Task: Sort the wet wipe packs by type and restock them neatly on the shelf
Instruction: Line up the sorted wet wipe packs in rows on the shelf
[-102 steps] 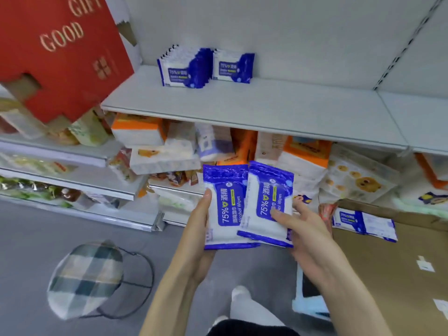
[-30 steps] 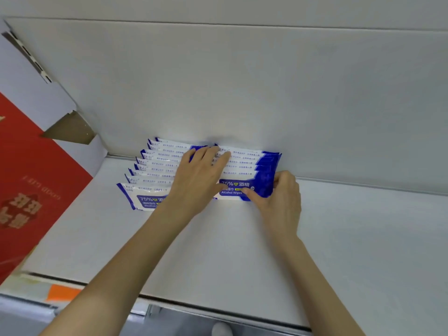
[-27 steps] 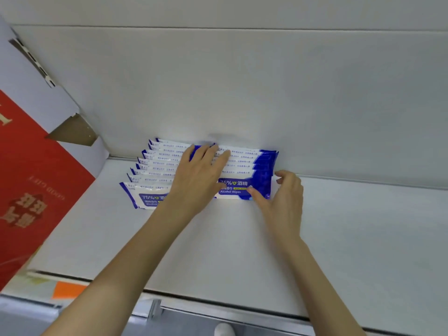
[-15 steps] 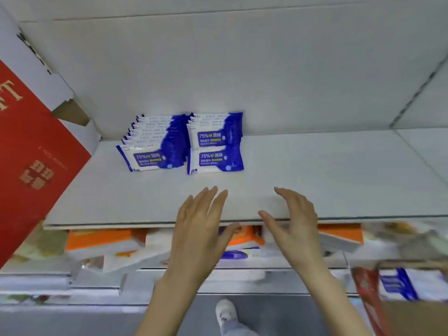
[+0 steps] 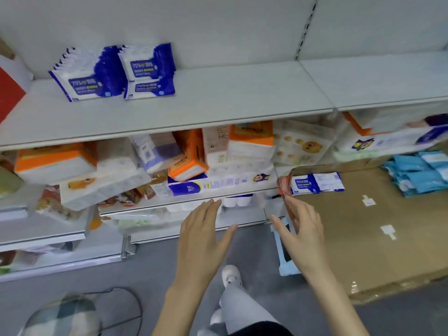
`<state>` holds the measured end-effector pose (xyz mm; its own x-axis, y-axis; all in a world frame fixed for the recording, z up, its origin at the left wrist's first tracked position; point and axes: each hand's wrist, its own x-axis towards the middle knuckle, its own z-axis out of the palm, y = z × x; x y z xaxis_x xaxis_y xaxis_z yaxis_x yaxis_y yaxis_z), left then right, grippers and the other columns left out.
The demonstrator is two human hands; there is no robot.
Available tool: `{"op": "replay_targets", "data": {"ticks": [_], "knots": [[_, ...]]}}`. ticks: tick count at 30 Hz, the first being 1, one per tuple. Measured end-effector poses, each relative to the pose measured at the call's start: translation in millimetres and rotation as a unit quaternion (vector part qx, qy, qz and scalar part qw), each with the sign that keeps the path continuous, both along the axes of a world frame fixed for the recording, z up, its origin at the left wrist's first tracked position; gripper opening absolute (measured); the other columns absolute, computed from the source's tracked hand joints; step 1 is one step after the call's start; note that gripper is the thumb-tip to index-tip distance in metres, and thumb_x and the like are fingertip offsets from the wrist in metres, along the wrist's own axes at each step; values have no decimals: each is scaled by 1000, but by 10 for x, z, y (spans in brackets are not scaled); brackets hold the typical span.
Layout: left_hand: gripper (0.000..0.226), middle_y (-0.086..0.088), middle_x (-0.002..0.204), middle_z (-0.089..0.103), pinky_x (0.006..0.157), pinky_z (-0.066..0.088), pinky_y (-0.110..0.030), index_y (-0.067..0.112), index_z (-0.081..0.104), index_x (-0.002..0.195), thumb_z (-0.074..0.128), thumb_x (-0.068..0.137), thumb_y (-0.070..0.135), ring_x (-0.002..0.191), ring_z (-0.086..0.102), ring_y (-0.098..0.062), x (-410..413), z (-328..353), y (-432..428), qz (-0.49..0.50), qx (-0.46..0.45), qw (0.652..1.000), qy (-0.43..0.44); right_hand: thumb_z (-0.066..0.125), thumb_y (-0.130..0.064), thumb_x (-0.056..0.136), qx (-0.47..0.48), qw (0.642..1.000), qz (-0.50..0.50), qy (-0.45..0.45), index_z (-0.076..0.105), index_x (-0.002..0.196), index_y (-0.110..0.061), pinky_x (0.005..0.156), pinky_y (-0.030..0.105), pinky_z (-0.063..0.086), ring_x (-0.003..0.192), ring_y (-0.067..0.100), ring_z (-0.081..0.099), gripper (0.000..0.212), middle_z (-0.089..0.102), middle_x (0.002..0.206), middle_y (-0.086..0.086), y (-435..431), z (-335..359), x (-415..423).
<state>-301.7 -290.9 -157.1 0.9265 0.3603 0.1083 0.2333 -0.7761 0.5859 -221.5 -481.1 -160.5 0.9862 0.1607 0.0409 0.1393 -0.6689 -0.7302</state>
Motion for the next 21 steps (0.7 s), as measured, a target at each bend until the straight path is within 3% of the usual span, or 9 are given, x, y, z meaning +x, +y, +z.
{"op": "replay_targets", "data": {"ticks": [5,10,14,18,21], "knots": [[62,7,137,52,105,28,-26,25,50,134,40,85,61,129,44,-13,184,-57,-532,-40,-12,999,16,67,-35,84,3,999,-48,18,51,130,-29,104,39,36,120,11,41,49,48,122,-14,-556,-76,54],[65,7,136,53,104,31,-26,26,51,134,39,82,64,127,46,-14,518,-382,-1010,-68,-12,994,88,65,-36,85,2,994,-87,64,51,131,-27,107,39,33,126,13,40,49,49,131,-6,-1097,-336,390],[60,7,129,58,99,37,-27,25,55,128,43,82,61,120,53,-15,1063,-697,-1494,-73,-16,989,130,66,-35,85,8,987,-109,121,52,130,-27,107,37,34,125,13,42,48,49,126,-9,-1607,-680,881],[59,8,142,46,108,31,-28,28,44,138,50,88,58,131,41,-13,1702,-1101,-1991,-69,-55,978,187,68,-33,84,9,977,-107,186,53,128,-26,101,34,38,120,16,47,46,49,120,-9,-2080,-1152,1518],[56,5,143,45,106,33,-27,24,43,139,52,90,50,130,41,-13,2172,-1395,-2290,-60,-73,974,204,68,-34,85,7,970,-105,218,53,127,-23,100,37,41,116,16,51,46,50,119,-8,-2354,-1543,2075]]}}
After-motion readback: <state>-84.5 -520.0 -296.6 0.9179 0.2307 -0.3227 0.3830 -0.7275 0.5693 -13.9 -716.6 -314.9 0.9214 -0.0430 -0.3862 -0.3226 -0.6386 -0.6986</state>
